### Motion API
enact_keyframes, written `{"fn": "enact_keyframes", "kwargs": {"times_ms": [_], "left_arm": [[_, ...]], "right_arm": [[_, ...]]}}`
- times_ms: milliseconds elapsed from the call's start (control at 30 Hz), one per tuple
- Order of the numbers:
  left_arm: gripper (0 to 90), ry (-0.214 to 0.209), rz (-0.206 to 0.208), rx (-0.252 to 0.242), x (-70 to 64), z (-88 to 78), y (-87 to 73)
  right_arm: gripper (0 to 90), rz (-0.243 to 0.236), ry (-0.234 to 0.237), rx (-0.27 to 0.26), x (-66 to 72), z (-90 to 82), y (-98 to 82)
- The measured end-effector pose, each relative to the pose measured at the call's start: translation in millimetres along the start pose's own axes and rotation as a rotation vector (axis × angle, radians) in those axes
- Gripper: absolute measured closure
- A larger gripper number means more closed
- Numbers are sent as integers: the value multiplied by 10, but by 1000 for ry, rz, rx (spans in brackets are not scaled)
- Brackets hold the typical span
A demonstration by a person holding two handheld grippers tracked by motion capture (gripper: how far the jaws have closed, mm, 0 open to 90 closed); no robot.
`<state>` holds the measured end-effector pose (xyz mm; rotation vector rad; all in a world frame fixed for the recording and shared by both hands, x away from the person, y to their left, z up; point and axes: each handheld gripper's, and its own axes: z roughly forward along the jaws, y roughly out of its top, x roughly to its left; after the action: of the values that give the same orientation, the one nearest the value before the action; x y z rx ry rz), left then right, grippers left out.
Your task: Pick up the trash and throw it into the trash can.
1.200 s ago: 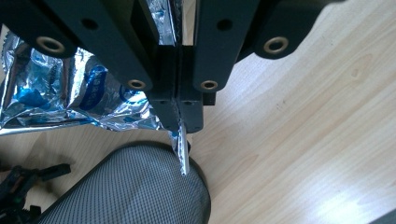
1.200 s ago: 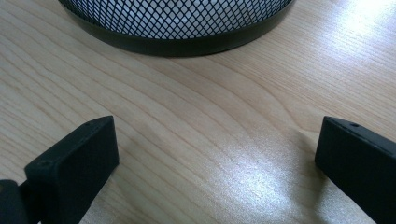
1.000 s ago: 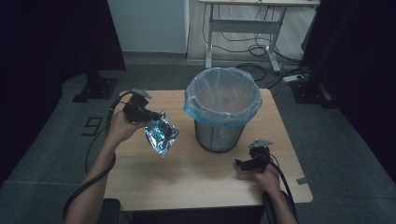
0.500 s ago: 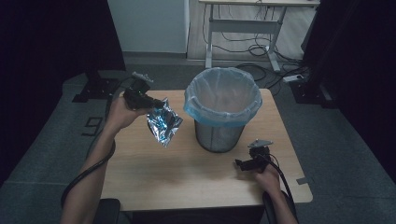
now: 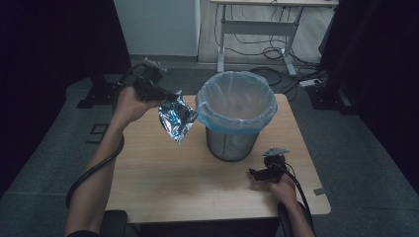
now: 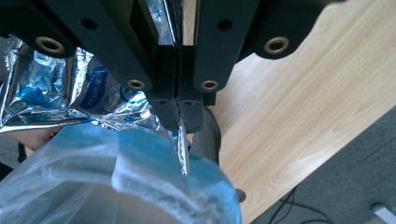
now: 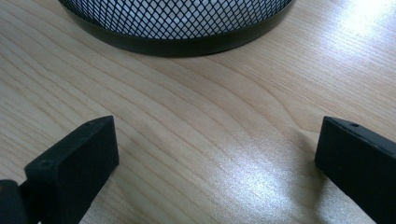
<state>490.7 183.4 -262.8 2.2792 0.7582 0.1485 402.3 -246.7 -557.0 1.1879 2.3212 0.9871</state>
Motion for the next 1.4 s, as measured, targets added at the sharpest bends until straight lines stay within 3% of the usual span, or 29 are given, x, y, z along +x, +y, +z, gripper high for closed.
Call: {"fn": "enact_keyframes", "kwargs": {"times_ms": [400, 767, 1167, 1400], "left_arm": [[884, -20, 12, -10, -96, -2, 371], [883, -11, 32, -31, -197, 101, 762], [882, 30, 22, -48, -245, 417, 1084], [881, 81, 60, -35, -322, 714, 1228]], "right_arm": [[0, -5, 7, -1, 9, -1, -2], [0, -9, 12, 1, 11, -2, -2], [0, -11, 15, -1, 14, 0, -2], [0, -13, 16, -2, 16, 0, -3]]}}
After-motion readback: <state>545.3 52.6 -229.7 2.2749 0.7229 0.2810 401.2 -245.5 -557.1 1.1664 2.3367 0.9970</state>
